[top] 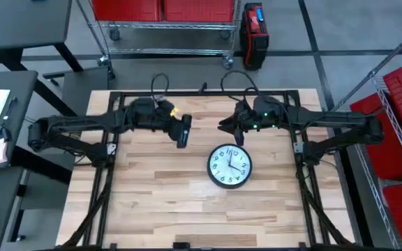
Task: Insert battery
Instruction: Remove the remote’s battery cover
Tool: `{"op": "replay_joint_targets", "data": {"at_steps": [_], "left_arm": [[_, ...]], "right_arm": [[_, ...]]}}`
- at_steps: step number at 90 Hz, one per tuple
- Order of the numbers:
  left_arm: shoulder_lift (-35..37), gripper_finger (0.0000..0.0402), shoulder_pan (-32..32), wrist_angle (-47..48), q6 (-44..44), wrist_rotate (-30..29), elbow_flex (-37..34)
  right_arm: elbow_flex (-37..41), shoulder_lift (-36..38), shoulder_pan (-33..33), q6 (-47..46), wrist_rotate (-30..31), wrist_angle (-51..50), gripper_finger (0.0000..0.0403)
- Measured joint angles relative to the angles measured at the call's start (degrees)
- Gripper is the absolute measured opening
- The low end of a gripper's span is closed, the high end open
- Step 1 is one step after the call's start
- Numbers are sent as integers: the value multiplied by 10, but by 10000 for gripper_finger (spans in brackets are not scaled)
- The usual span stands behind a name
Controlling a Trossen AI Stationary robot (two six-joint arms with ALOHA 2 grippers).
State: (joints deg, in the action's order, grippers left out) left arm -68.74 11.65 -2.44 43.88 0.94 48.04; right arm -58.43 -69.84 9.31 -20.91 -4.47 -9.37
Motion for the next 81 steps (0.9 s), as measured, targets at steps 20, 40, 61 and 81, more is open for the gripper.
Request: {"op": "replay_joint_targets", "data": {"at_steps": [20,40,61,81], "left_arm": [[-82,42,-13,-19,99,-11,-46],[-172,49,-16,-47,147,4,-46],[-232,54,-20,-64,155,7,-47],[-241,73,-21,-61,169,8,-46]], "right_arm": [[0,-1,-4,-22,0,-13,99],[0,-1,-15,-37,0,-40,99],[0,-1,-30,-37,-2,-42,99],[0,-1,-33,-41,-2,-55,99]]}}
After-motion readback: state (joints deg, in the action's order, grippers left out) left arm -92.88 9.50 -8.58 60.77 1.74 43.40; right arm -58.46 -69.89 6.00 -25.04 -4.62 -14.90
